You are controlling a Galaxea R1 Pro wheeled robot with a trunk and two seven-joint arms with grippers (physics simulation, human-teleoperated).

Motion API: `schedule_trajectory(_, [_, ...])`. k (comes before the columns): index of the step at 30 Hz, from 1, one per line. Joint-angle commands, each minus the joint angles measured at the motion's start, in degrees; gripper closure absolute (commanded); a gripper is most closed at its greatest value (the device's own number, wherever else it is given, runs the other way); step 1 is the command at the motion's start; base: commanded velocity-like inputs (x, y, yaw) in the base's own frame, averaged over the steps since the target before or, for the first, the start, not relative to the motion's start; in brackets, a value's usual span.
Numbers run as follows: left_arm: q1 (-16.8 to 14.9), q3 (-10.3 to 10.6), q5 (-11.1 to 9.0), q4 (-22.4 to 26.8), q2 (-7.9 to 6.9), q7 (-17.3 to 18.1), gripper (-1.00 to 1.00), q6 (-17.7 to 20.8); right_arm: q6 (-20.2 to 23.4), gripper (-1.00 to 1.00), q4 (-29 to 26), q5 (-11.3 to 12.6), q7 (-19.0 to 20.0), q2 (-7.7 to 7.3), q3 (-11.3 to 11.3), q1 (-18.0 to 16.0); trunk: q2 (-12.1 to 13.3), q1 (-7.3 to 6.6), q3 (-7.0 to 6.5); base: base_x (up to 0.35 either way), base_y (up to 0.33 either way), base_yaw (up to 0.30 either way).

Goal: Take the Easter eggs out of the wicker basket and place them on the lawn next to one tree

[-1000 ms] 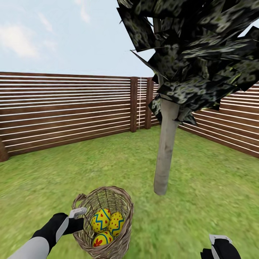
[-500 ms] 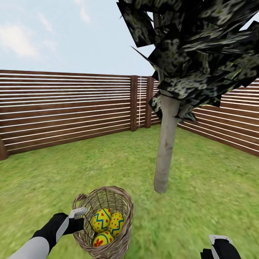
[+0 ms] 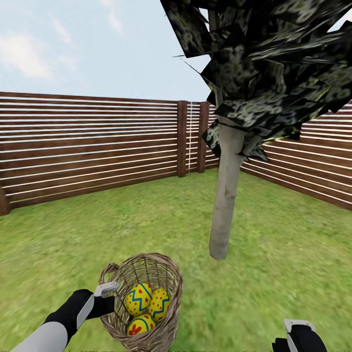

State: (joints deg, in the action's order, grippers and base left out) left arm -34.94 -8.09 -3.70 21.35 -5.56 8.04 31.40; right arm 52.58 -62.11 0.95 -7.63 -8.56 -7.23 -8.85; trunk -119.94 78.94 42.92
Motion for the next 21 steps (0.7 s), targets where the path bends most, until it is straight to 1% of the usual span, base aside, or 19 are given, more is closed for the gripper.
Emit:
schedule_trajectory(1, [-0.04,-0.33,-0.78,0.11,0.02,0.05,1.00,0.42,0.25,-1.00,-0.06,0.13,-0.19,0.01,0.02,-0.03,-0.45,0.22,0.24,0.000,0.000,0.000])
schedule_trajectory(10, [-0.04,-0.28,-0.78,0.10,0.20,0.05,1.00,0.30,0.27,-1.00,-0.03,0.18,-0.19,0.03,0.02,-0.04,-4.06,2.19,1.86,0.000,0.000,0.000])
schedule_trajectory(11, [-0.04,-0.32,-0.78,0.12,0.25,0.05,1.00,0.32,0.28,-1.00,-0.03,0.18,-0.19,0.01,0.02,-0.04,-4.06,2.19,1.86,0.000,0.000,0.000])
schedule_trajectory(14, [-0.04,-0.26,-0.78,0.10,0.77,0.05,1.00,0.25,0.24,-1.00,-0.03,0.19,-0.19,0.02,0.02,-0.03,-5.26,2.85,2.40,0.000,0.000,0.000])
schedule_trajectory(20, [-0.04,-0.24,-0.78,0.09,0.90,0.05,1.00,0.25,0.24,-1.00,0.05,0.19,-0.19,-0.02,0.02,-0.03,-7.66,4.17,3.47,0.000,0.000,0.000])
schedule_trajectory(21, [-0.04,-0.25,-0.78,0.10,0.88,0.05,1.00,0.20,0.24,-1.00,0.00,0.19,-0.19,-0.04,0.02,-0.03,-7.66,4.17,3.47,0.000,0.000,0.000])
